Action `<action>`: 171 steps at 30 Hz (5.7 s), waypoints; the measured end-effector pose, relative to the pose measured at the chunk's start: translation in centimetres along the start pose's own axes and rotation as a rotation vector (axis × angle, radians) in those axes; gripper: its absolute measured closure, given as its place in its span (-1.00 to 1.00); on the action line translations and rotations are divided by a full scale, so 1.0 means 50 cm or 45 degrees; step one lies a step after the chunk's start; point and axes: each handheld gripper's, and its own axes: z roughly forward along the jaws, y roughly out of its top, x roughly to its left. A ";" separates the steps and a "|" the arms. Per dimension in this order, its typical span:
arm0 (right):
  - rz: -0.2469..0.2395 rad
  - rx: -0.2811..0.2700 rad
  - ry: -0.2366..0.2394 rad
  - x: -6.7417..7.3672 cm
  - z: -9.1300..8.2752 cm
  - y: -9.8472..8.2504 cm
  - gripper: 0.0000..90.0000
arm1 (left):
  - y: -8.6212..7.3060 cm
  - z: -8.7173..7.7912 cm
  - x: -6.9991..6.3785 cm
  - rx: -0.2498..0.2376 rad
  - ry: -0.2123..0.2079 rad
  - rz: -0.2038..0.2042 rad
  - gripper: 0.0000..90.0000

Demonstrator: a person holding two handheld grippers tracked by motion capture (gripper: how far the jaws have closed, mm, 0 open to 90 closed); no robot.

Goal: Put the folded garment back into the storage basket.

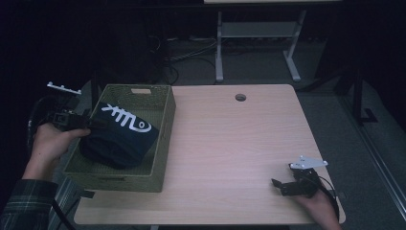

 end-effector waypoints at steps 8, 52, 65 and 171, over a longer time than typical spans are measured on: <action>-0.001 0.001 0.001 0.000 0.000 0.000 -0.82 | -0.009 0.030 0.008 0.013 -0.021 -0.031 0.63; -0.004 0.001 0.001 0.000 0.000 0.000 -0.82 | -0.060 0.184 0.097 0.215 0.216 -0.063 0.47; -0.003 0.001 0.001 0.000 0.000 0.000 -0.83 | -0.072 0.202 0.113 0.234 0.273 -0.049 0.20; -0.008 -0.002 -0.002 0.000 0.000 0.000 -0.83 | -0.178 0.547 -0.405 -0.072 -0.146 0.746 -0.72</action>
